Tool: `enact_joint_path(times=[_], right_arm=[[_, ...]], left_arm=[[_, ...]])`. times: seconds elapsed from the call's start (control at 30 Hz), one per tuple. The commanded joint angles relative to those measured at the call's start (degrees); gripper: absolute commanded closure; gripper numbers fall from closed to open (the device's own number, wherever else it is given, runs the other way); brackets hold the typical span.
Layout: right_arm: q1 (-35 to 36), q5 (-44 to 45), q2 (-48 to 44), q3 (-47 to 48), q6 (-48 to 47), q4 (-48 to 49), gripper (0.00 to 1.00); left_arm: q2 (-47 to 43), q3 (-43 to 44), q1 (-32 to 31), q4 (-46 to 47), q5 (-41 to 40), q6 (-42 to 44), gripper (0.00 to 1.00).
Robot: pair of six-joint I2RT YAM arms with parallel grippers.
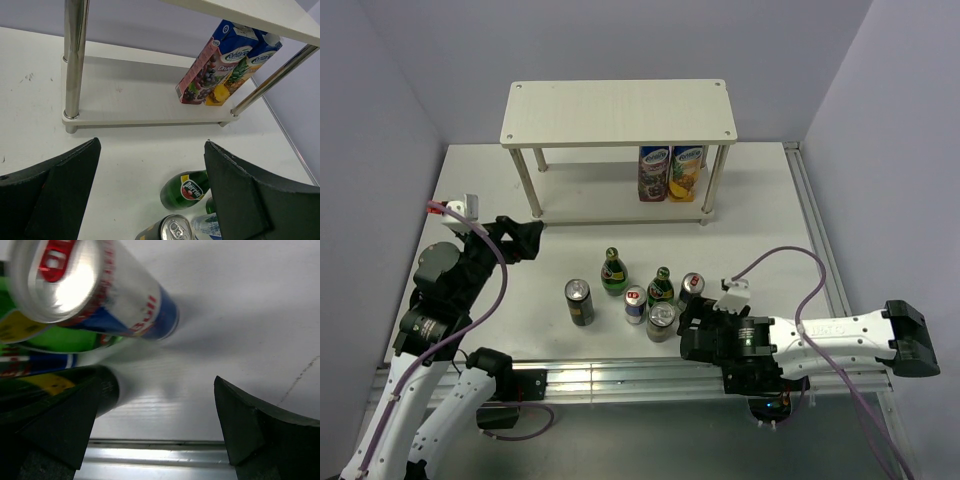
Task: Place and organize the beverage onto the shelf
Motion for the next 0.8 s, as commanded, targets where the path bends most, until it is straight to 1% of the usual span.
enact_joint_path(times=[0.0,0.17,0.27,0.37,0.4,0.47,0.5,0.57,0.6,0.63,0.73,0.77], right_arm=[[-0.5,6.9,0.8,-3.5,6.5,7.2,0.00],[-1.3,12.1,3.9,-6.8,7.0,12.3,0.00],[-2.0,14.3,5.4,-7.7,5.1,16.8,0.00],[-4.1,15.3,6.4,-8.9,0.3,23.0,0.00],[-4.7,15.2,6.8,-9.4,-2.8,25.0,0.00],[-7.7,14.9,7.4,-10.1,-6.1,30.6,0.00],[-8.6,14.0,7.6,-11.2,-10.9,33.4,0.00],[-12.3,13.1,7.8,-12.1,-14.8,40.7,0.00],[-13.4,12.7,7.9,-13.2,-18.8,43.1,0.00],[-16.0,11.4,8.0,-13.5,-20.6,47.1,0.00],[-19.3,9.5,8.9,-14.4,-25.9,51.0,0.00],[-20.7,9.3,9.9,-14.4,-27.8,54.5,0.00]], left_arm=[[-0.1,0.1,0.0,1.6,-0.4,1.1,0.09],[0.0,0.1,0.0,1.7,0.0,1.2,0.09],[-0.1,0.1,0.0,1.8,-0.1,1.2,0.09],[-0.1,0.1,0.0,1.8,-0.1,1.3,0.09],[-0.1,0.1,0.0,1.7,-0.2,1.3,0.09],[-0.1,0.1,0.0,1.7,-0.1,1.3,0.09],[-0.2,0.1,0.0,1.8,-0.1,1.3,0.09],[-0.2,0.1,0.0,1.7,-0.1,1.4,0.09],[-0.1,0.0,0.0,1.7,0.0,1.4,0.09],[-0.1,0.0,0.0,1.7,0.0,1.4,0.09],[0.0,0.0,0.0,1.7,0.1,1.4,0.09],[0.0,0.0,0.0,1.7,0.1,1.5,0.09]])
